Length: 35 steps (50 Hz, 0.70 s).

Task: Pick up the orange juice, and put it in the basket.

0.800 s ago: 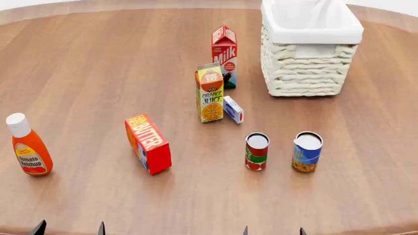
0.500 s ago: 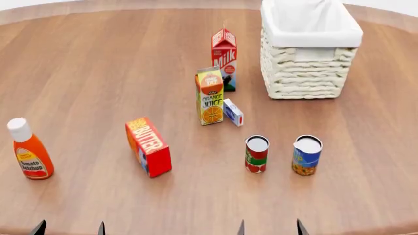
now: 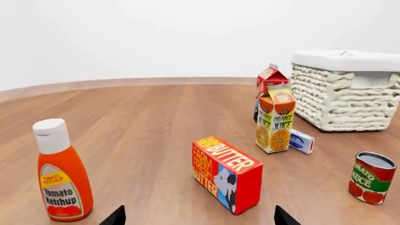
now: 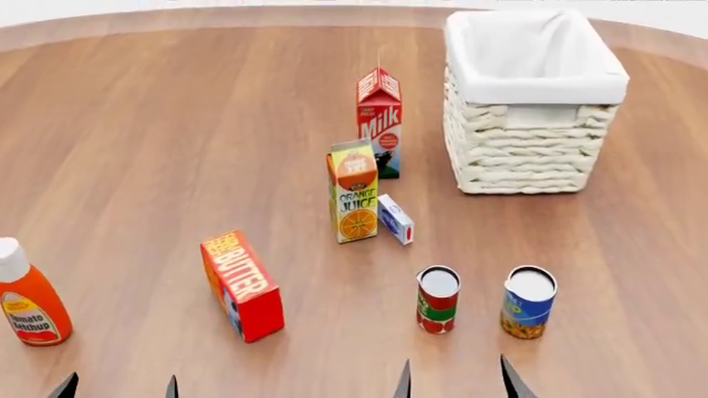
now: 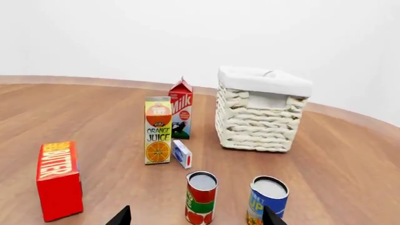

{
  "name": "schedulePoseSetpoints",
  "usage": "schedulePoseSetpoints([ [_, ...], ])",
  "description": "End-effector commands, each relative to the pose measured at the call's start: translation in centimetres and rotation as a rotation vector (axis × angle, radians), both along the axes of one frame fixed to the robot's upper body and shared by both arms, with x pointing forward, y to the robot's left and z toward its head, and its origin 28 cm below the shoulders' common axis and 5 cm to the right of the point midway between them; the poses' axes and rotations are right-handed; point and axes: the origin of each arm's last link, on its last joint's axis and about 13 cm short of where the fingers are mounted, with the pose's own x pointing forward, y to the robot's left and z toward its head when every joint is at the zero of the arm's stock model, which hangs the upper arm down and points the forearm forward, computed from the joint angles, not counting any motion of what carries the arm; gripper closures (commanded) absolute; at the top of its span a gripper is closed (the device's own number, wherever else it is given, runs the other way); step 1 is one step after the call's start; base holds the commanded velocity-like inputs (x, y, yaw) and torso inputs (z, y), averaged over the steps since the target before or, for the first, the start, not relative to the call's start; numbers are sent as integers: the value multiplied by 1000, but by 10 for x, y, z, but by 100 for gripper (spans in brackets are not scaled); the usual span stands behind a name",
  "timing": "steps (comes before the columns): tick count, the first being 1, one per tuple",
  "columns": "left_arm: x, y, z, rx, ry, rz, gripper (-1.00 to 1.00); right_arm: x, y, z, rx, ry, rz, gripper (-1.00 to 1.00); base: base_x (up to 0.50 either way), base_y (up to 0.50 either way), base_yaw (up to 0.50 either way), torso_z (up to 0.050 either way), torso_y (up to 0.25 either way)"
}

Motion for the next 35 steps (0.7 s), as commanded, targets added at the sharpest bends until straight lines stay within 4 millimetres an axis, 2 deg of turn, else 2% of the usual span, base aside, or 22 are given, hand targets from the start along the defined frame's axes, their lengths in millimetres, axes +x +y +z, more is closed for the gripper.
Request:
schedulePoseSetpoints([
  [1, 0, 0, 0, 0, 0, 0, -100, 0, 0, 3, 5, -7, 2, -100, 230, 0, 0, 0, 0],
  [18, 0, 0, 0, 0, 0, 0, -100, -1, -7, 9, 28, -22, -6, -100, 232, 0, 0, 0, 0],
  [35, 0, 0, 0, 0, 0, 0, -100, -1, -6, 4, 31, -14, -4, -100, 239, 0, 0, 0, 0],
])
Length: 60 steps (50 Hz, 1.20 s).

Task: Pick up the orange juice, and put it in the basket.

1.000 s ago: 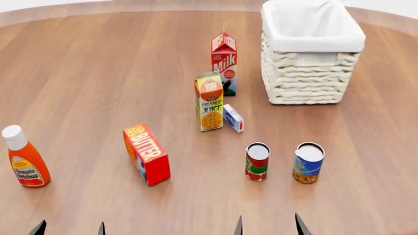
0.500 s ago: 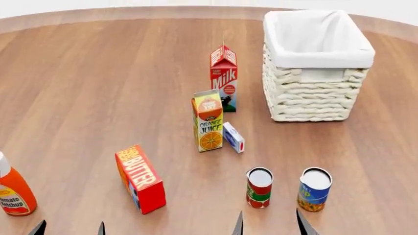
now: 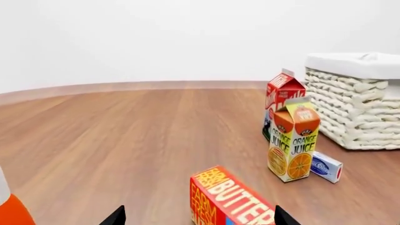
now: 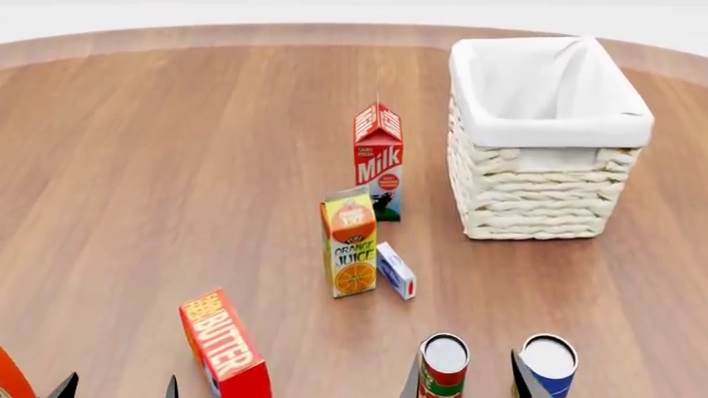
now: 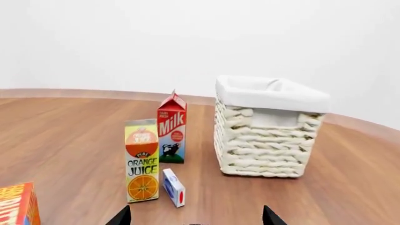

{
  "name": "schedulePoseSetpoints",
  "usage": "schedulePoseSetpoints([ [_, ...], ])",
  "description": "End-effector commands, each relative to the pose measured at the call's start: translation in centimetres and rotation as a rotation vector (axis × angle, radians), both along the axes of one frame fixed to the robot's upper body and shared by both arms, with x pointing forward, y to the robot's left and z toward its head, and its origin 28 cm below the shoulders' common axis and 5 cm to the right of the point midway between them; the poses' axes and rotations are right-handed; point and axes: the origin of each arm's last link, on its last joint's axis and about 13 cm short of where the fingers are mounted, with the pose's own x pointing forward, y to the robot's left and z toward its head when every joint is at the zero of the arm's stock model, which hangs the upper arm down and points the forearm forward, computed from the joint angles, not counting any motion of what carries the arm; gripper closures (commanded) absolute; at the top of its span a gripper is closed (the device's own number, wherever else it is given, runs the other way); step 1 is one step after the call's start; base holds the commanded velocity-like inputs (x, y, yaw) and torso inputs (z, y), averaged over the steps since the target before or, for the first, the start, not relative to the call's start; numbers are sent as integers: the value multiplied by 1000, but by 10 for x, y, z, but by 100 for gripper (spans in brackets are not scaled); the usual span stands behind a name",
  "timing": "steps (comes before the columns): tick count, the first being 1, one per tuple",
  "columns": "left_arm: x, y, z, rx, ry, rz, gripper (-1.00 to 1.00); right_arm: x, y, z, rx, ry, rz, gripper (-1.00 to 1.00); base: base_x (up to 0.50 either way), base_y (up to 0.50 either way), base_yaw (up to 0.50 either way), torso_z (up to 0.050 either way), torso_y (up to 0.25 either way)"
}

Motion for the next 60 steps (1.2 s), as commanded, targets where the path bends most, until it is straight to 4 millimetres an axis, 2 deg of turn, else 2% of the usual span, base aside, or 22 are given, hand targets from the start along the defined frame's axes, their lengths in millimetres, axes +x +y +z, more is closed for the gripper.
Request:
schedulePoseSetpoints([
  [1, 0, 0, 0, 0, 0, 0, -100, 0, -1, -3, 8, 6, 0, -100, 242, 0, 0, 0, 0],
  [60, 0, 0, 0, 0, 0, 0, -100, -2, -4, -7, 25, 7, -3, -100, 243, 0, 0, 0, 0],
])
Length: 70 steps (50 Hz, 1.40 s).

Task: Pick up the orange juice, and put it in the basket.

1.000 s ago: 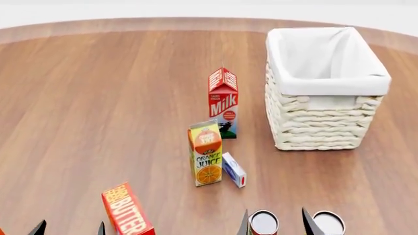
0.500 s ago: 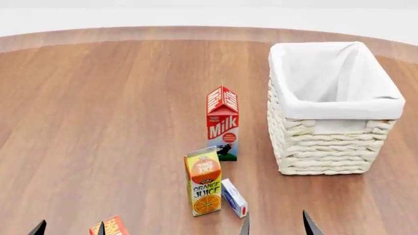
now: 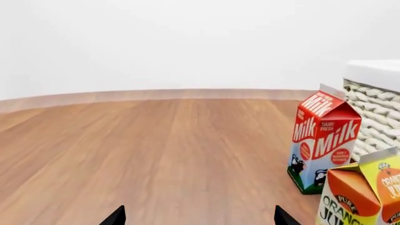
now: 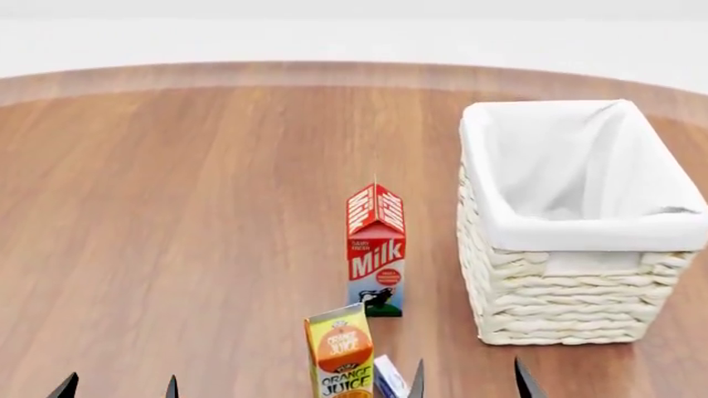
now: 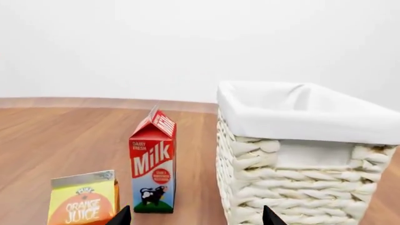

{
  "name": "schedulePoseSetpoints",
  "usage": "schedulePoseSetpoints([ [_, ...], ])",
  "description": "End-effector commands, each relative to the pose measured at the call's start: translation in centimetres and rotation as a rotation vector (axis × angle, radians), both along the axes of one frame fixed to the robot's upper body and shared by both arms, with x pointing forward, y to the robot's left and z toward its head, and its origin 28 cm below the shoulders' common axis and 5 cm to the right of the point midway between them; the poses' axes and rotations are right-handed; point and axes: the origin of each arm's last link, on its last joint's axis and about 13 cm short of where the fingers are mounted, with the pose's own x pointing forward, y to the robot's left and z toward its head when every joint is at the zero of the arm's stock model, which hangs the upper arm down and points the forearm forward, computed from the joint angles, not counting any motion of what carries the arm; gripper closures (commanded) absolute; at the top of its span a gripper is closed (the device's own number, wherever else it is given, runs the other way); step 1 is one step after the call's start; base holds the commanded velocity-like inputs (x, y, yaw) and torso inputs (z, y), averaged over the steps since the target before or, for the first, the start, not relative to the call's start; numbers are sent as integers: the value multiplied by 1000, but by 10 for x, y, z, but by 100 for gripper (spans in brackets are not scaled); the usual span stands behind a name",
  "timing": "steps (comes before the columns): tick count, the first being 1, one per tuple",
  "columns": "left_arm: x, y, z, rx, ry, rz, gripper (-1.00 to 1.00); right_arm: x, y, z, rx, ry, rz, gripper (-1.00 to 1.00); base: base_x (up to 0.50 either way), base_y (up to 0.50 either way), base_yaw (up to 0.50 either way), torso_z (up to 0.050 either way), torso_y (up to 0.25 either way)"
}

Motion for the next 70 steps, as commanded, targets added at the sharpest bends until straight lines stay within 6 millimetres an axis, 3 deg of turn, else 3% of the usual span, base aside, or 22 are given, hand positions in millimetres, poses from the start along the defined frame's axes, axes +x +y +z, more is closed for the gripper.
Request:
schedulePoseSetpoints([
  [1, 0, 0, 0, 0, 0, 0, -100, -1, -1, 0, 5, -2, -1, -100, 242, 0, 0, 0, 0],
  [37, 0, 0, 0, 0, 0, 0, -100, -4, 2, -2, -10, -12, 24, -100, 238, 0, 0, 0, 0],
  [70, 0, 0, 0, 0, 0, 0, -100, -70, 18, 8, -13, -65, 150, -100, 0, 0, 0, 0, 0],
])
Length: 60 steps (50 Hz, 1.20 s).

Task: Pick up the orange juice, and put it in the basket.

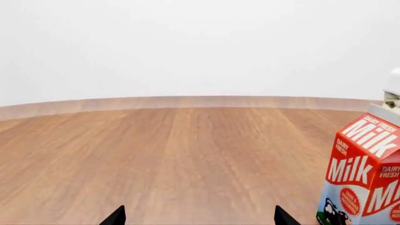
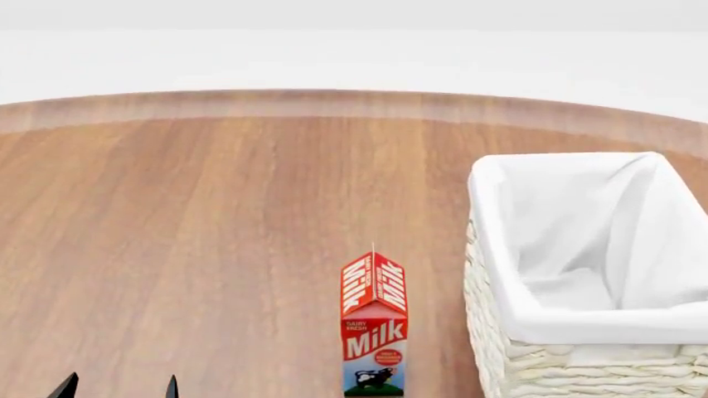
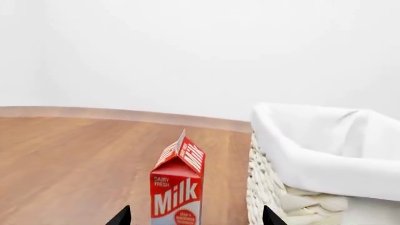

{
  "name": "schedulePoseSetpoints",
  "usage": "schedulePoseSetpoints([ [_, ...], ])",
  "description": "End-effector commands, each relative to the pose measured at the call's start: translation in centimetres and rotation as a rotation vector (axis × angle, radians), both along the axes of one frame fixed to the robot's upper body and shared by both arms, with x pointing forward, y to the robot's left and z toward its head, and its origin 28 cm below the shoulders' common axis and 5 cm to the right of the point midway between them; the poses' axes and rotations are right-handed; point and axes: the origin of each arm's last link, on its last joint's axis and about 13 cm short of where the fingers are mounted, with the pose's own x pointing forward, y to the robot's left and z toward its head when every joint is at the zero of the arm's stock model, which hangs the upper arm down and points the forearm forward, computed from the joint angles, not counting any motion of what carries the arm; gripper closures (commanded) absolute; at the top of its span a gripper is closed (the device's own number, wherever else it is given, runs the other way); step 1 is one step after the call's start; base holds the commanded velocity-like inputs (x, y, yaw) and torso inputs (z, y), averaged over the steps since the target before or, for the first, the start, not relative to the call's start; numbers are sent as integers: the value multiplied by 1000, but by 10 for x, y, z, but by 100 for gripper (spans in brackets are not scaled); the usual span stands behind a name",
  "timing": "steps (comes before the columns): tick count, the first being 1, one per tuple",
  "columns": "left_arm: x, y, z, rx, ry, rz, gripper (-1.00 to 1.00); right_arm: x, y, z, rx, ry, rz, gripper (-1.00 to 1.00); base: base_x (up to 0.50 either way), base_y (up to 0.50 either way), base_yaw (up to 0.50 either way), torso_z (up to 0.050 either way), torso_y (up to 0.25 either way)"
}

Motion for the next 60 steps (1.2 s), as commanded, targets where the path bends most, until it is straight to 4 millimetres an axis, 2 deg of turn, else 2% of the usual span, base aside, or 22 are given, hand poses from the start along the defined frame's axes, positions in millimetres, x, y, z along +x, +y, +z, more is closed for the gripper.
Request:
schedulePoseSetpoints([
  [1, 0, 0, 0, 0, 0, 0, -100, -21, 5, 2, -4, -23, 48, -100, 0, 0, 0, 0, 0],
  [11, 0, 0, 0, 0, 0, 0, -100, -37, 9, 1, -19, -41, 88, -100, 0, 0, 0, 0, 0],
  [32, 0, 0, 0, 0, 0, 0, -100, -52, 16, -11, -3, -20, 133, -100, 0, 0, 0, 0, 0],
  [60, 0, 0, 0, 0, 0, 0, -100, -45, 35, -34, -24, 23, 162, -100, 0, 0, 0, 0, 0],
])
